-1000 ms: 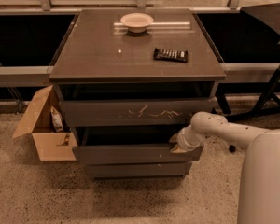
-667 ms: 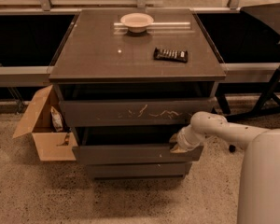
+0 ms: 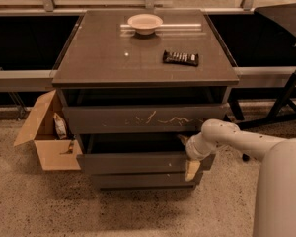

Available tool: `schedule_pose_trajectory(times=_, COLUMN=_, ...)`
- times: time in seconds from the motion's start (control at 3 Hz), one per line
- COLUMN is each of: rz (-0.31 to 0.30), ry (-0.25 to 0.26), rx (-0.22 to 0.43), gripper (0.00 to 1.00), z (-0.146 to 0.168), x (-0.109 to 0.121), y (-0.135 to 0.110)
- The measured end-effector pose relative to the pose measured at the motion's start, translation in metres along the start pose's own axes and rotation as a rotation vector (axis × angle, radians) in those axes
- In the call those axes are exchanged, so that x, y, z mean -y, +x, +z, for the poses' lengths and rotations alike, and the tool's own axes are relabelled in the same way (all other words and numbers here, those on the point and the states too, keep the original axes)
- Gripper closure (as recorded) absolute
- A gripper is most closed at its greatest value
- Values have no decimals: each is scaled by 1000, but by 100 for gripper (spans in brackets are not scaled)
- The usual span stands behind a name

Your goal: Open middle drawer

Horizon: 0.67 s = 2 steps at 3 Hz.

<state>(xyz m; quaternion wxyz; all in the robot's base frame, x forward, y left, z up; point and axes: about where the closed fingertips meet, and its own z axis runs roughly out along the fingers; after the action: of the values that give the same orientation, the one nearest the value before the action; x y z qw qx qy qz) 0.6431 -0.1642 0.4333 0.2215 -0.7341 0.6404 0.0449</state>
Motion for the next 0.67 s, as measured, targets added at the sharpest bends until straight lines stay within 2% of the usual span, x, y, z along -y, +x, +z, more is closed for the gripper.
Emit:
schedule_pose_trajectory(times=0.33, rz=-41, ry=-4, rx=25, gripper=0, z=7, x=3, y=-12)
schedule_pose_trajectory(times=0.67, rz=-67, ry=-36, rx=54, gripper=3, z=18, x=-5, y=-29)
